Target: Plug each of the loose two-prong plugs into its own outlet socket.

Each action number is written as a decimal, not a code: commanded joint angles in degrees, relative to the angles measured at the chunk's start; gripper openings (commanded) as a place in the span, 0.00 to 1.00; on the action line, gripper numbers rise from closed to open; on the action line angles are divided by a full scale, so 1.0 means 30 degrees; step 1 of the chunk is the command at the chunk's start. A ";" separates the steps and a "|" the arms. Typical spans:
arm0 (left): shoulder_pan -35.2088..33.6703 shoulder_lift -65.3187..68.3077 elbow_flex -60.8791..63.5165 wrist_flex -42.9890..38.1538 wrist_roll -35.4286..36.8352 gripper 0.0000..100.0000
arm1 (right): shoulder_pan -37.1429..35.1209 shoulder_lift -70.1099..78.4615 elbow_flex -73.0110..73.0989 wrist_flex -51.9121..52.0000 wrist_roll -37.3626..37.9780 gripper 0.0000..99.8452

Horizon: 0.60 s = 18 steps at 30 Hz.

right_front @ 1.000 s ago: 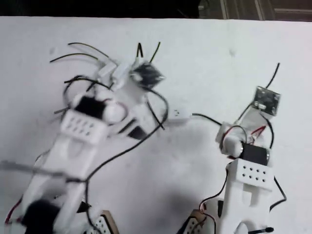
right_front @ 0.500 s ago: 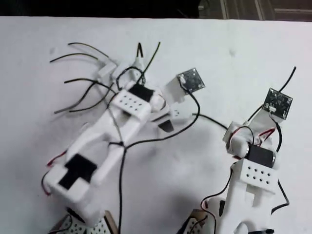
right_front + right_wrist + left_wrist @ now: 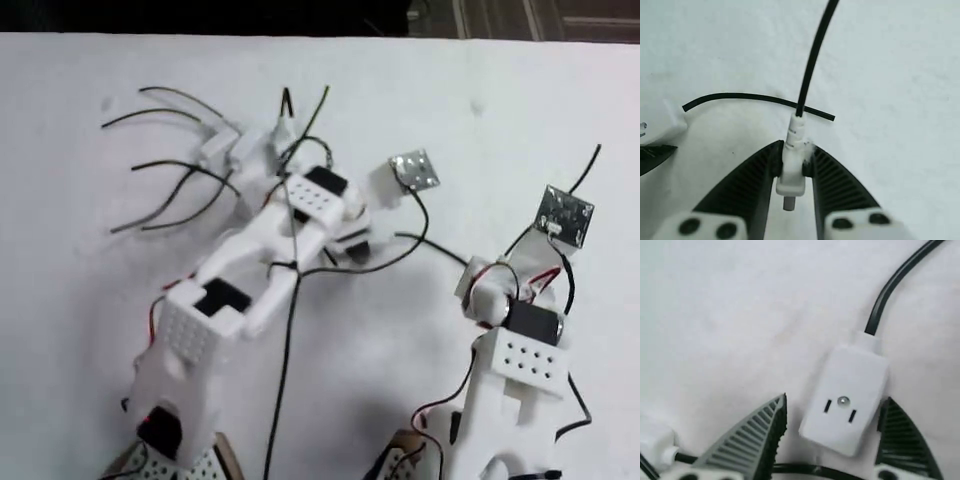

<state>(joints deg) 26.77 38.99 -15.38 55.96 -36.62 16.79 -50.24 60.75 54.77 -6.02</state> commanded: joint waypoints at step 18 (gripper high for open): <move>0.0630 -0.4850 -0.3077 1.3128 0.3370 0.02 | 0.0161 -0.0542 -0.0059 -0.0366 0.0234 0.02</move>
<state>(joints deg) 27.30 34.15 -25.14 89.98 -30.64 16.79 -50.24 60.92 54.77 -5.85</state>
